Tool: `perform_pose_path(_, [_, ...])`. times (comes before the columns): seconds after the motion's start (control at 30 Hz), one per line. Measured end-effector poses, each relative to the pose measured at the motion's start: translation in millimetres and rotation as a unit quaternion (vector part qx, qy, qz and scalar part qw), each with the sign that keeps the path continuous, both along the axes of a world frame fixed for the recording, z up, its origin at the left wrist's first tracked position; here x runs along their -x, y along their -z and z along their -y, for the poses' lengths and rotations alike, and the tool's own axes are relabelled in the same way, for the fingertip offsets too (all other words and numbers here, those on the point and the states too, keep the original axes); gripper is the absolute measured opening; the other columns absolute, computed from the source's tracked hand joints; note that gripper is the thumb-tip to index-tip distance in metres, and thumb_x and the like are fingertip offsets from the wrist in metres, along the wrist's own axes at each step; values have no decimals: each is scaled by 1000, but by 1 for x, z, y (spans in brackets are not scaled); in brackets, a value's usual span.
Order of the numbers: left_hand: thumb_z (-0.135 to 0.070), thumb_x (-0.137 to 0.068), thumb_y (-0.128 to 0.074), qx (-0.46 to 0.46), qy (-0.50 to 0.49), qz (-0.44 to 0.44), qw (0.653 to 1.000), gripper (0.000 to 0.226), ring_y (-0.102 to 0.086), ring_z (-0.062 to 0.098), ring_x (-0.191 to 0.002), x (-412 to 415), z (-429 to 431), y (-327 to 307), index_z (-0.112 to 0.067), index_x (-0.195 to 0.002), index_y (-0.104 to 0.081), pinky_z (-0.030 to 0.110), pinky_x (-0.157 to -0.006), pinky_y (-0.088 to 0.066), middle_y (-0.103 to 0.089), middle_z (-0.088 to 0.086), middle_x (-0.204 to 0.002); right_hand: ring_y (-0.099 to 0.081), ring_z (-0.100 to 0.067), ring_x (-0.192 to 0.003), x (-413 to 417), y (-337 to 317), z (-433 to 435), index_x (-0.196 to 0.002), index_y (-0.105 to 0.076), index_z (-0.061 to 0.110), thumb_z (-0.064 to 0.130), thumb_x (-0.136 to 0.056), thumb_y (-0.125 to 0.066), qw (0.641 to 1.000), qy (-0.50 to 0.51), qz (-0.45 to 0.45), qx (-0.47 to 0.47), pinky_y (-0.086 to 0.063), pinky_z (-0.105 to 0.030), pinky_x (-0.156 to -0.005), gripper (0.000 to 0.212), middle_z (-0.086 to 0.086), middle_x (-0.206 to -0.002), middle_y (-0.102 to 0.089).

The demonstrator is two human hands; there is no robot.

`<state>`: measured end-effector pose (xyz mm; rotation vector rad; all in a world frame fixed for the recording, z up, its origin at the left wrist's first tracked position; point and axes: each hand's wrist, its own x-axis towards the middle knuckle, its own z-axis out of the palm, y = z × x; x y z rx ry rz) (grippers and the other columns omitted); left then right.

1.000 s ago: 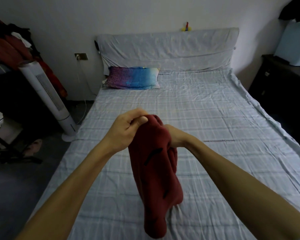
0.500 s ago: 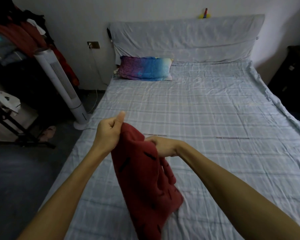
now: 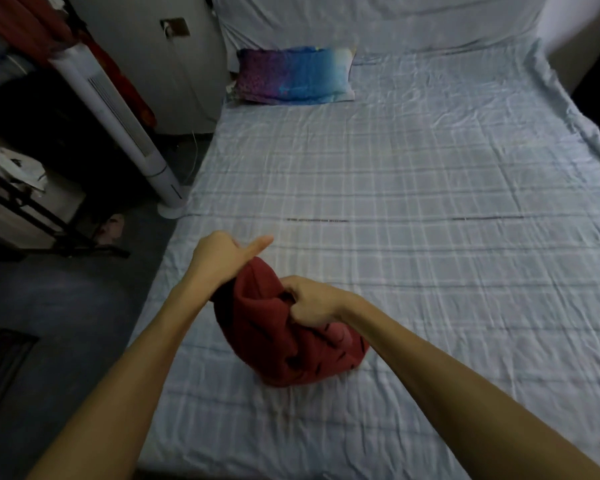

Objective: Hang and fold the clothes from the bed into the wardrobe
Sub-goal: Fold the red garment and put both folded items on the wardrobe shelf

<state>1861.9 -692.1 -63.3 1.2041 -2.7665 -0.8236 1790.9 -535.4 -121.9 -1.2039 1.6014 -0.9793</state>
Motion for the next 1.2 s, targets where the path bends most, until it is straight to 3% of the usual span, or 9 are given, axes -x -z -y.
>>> perform_pose_path(0.1, [-67,-60,-73,-189,31,15,981,61,-37,15,-45,-17,7,3,-15,-51,-43,26,-47,-31,-38,2,-48,-58,-3,-87,-13,2,-1,-110,-65,5,-19,-71,-41,1000,-5,22,14,-46,-15,-78,51,1,-99,-65])
perform_pose_path(0.2, [-74,-43,-76,-318,128,-7,939,64,-31,11,-39,-42,14,5,-18,-42,-46,20,-41,-26,-37,-1,-43,-55,-10,-113,-9,16,-15,-130,-55,20,-18,-70,-43,1000,-10,-13,1,-45,-25,-98,72,2,-123,-56])
perform_pose_path(0.33, [-60,-50,-84,-452,171,-109,869,58,-32,3,-36,-84,16,13,-16,-38,-48,15,-40,-29,-37,-6,-38,-52,-20,-117,17,49,-61,-135,-41,26,4,-78,-63,967,24,-148,-207,-45,-32,-96,64,-2,-132,-48])
perform_pose_path(0.47, [-48,-47,-90,-529,180,-142,817,54,-32,-1,-34,-106,7,19,-17,-37,-48,11,-38,-27,-37,-8,-38,-62,-21,-91,26,69,-87,-101,-68,17,24,-82,-69,917,2,-240,-318,-46,-28,-76,20,-3,-99,-69])
perform_pose_path(0.63, [-36,-66,-83,-566,277,-89,771,33,-41,-4,-41,-110,-15,20,-28,-43,-60,9,-46,-34,-49,-14,-45,-60,-27,-99,33,71,-74,-106,-66,21,6,-76,-56,911,35,-345,-225,-43,-31,-80,36,-2,-105,-69])
perform_pose_path(0.77, [-19,-72,-71,-548,308,-43,777,32,-38,-2,-42,-106,-37,20,-25,-43,-58,12,-49,-32,-46,-13,-44,-59,-27,-95,16,53,-18,-110,-61,23,6,-79,-53,908,-11,-398,-129,-38,-29,-72,36,-3,-105,-64])
perform_pose_path(0.9, [-13,-76,-70,-520,326,-15,789,36,-33,3,-42,-111,-47,17,-10,-46,-51,16,-49,-29,-40,-6,-43,-60,-26,-98,-24,55,36,-143,-28,32,14,-91,-51,868,-156,-414,-228,-40,-32,-68,60,-5,-109,-61])
perform_pose_path(1.07, [-9,-78,-70,-503,290,-43,813,37,-32,3,-43,-139,-36,19,-16,-46,-53,17,-48,-27,-39,-9,-43,-59,-16,-73,-71,55,64,-131,-50,0,18,-99,-39,898,-207,-187,-339,-43,-15,-43,38,-11,-123,-58])
perform_pose_path(1.2, [-20,-76,-71,-505,257,-59,822,32,-38,2,-44,-165,-22,24,-22,-47,-58,16,-49,-32,-45,-10,-45,-49,-21,-113,-86,94,55,-139,-40,19,24,-97,-48,898,-225,-182,-332,-41,-21,-83,43,-3,-132,-47])
